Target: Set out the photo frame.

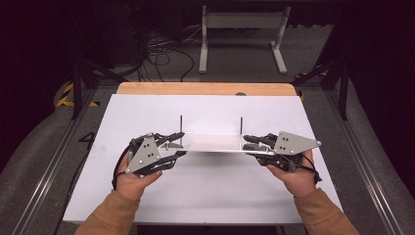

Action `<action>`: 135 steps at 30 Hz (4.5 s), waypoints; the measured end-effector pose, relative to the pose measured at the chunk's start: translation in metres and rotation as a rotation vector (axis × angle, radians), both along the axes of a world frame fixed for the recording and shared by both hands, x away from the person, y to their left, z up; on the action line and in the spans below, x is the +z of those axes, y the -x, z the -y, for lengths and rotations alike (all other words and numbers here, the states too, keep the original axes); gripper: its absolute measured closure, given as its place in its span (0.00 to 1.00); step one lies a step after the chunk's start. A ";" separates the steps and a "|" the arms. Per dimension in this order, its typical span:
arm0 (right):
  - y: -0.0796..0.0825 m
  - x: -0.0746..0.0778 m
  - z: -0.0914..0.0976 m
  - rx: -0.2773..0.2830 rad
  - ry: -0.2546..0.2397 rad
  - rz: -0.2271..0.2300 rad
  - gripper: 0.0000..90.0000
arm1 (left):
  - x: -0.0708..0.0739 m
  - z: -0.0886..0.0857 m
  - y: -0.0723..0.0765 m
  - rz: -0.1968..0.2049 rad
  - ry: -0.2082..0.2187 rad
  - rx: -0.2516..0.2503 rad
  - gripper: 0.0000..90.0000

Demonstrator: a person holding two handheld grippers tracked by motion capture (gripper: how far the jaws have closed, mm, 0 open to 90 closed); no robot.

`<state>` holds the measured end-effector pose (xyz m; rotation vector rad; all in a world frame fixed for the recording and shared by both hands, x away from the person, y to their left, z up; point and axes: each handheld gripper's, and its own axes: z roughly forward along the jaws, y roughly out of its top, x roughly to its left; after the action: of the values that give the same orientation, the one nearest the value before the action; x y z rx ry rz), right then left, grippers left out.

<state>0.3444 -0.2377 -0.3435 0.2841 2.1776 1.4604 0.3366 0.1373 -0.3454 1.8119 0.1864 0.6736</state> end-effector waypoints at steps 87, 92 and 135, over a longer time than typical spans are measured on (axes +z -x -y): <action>-0.021 0.030 0.045 -0.248 -0.191 -0.137 0.27 | -0.002 -0.024 -0.040 -0.387 0.120 0.221 0.30; -0.006 0.026 0.057 -0.261 -0.171 -0.153 0.24 | -0.004 -0.041 -0.025 -0.393 0.102 0.226 0.27; 0.039 -0.080 0.102 -0.298 -0.099 -0.264 0.16 | -0.102 -0.110 0.012 -0.465 0.157 0.243 0.05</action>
<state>0.3055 -0.3396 -0.4235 0.8403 2.1473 1.4254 0.3249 0.2472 -0.4476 1.7843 0.7583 0.3792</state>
